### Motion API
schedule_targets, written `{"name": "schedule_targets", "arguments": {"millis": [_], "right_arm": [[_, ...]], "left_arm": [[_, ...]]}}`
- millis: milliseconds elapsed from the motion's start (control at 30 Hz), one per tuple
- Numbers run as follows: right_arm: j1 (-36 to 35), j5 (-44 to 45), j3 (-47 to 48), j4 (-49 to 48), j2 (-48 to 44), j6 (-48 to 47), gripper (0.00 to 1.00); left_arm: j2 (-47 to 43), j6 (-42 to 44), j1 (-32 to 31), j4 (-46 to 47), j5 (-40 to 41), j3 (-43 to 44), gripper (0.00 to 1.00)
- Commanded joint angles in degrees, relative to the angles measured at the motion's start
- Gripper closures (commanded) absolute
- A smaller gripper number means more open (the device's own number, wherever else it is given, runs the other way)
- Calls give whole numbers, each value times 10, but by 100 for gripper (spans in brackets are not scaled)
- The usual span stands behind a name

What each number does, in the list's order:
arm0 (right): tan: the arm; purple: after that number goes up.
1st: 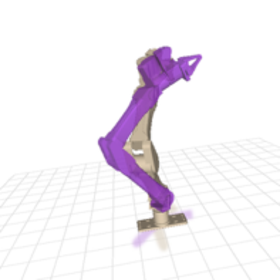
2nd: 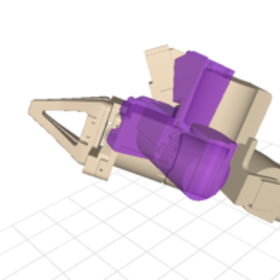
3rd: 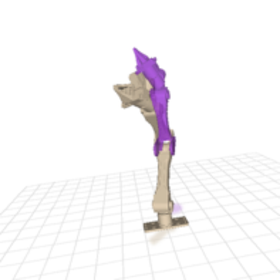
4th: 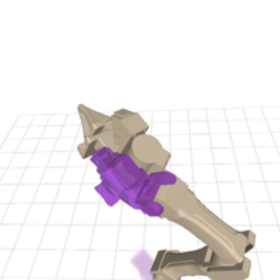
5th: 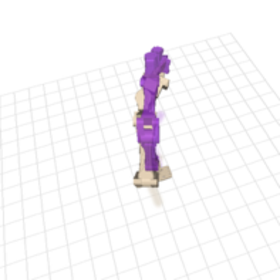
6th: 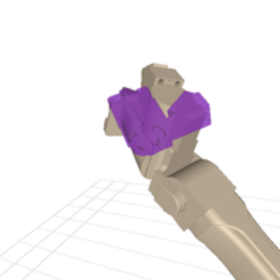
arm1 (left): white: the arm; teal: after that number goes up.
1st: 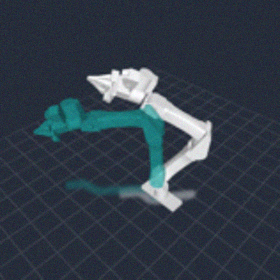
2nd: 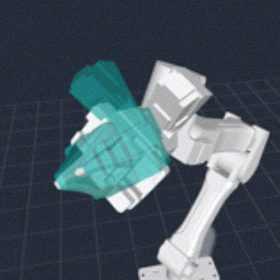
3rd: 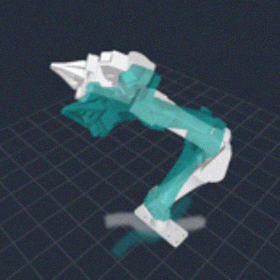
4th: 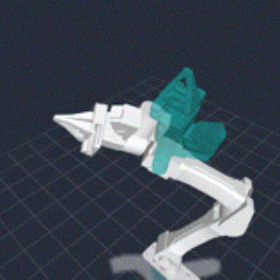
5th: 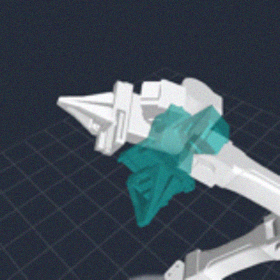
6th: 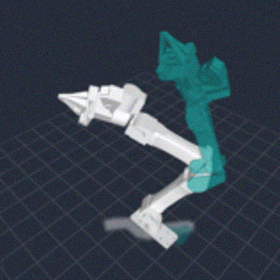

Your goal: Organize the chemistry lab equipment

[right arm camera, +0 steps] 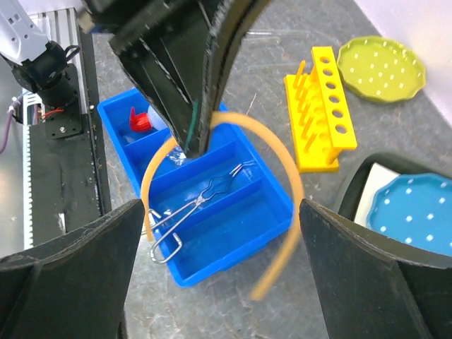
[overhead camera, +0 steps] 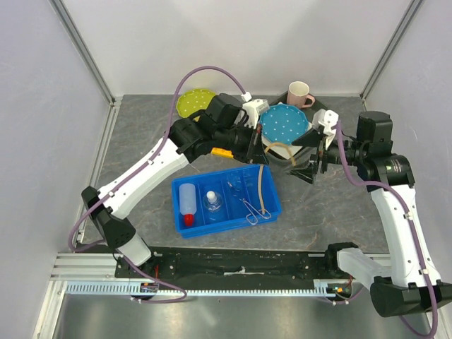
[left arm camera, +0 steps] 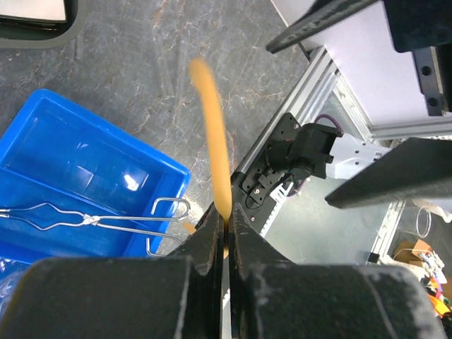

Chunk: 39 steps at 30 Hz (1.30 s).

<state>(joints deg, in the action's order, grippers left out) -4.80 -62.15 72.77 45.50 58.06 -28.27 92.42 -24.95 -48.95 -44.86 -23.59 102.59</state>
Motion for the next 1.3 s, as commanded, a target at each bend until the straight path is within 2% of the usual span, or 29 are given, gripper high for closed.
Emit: {"name": "schedule_targets", "arguments": {"millis": [0,167,633,700,800,900,1267], "right_arm": [[-17,-22,57,-11,18,-60,2],[-46,-48,76,-8,35,-106,2],[-122,25,84,-66,92,-113,2],[-132,30,77,-73,92,-104,2],[-191,68,50,-88,82,-91,2],[-218,94,15,-97,72,-82,2],[-220,137,-31,-105,36,-48,2]], "left_arm": [[21,-23,0,-43,10,52,98],[34,-35,1,-44,-14,68,98],[51,-58,1,-26,-71,97,98],[50,-61,0,-20,-73,95,98],[48,-69,0,-9,-69,93,98],[41,-80,0,4,-59,90,98],[-14,-106,12,43,-31,41,98]]}}
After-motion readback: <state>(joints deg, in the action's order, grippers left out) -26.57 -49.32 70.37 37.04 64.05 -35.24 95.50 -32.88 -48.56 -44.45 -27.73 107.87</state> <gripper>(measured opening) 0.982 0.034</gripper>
